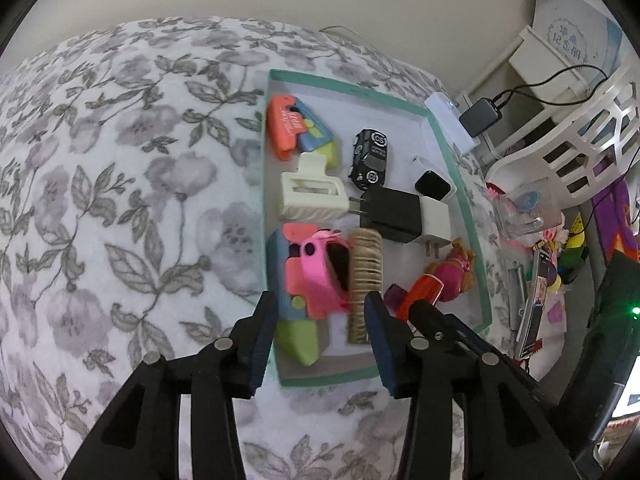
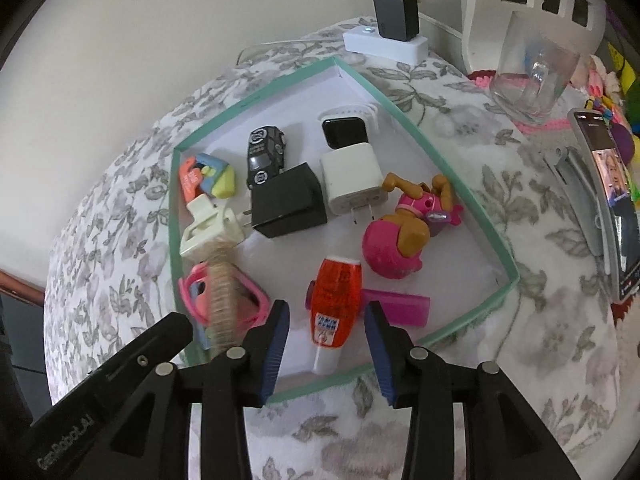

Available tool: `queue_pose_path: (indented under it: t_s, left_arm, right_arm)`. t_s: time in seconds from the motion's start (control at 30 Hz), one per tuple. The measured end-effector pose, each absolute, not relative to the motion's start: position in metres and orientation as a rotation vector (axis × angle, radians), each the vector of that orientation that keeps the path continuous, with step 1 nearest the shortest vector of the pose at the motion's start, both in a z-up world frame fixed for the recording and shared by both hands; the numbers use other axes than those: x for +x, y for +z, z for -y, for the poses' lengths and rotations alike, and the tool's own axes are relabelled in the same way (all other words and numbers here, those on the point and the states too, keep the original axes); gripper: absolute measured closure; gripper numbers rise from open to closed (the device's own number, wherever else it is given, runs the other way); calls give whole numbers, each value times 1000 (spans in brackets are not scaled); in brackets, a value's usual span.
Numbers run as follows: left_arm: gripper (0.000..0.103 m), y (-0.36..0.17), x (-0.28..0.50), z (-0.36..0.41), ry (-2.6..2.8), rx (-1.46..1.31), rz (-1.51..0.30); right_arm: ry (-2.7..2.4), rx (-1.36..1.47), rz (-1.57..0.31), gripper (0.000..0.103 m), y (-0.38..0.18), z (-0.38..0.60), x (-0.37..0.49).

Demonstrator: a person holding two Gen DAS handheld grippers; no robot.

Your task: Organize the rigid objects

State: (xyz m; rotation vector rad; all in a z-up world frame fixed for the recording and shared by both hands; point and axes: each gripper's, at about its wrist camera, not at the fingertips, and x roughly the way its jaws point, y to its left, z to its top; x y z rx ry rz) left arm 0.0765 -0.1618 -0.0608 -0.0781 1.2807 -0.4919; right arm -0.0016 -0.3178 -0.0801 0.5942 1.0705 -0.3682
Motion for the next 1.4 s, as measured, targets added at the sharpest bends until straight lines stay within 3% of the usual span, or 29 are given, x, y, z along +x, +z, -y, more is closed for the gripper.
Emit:
queue_pose_path:
  t_s: [0.2,0.27,0.53,1.03,1.27,1.4]
  left_arm:
    - [54,-54,68,140,-427,-58,-1239]
    - [42,-51,65,131,-372,-13,-1212]
    - [20,-48,56,95,-188,101,-1160]
    - [19,-27,46,58,-94,144,-1092]
    - [19,-19,40,59,-101,192,-1072]
    - [19,-17,37,57,-101,204,-1066]
  right_arm:
    - [-348,576,-1056,60,-66,300,-8]
    - [-335,562,-1053,55,-61,291,-9]
    - [-295,505,-1025,37,-49,256,-16]
    - [-262,449,-999,20,-49,231,-27]
    - [-253,448,-963,16,-43,230,-30]
    - [-252,444,-951,7,-41,229,-32]
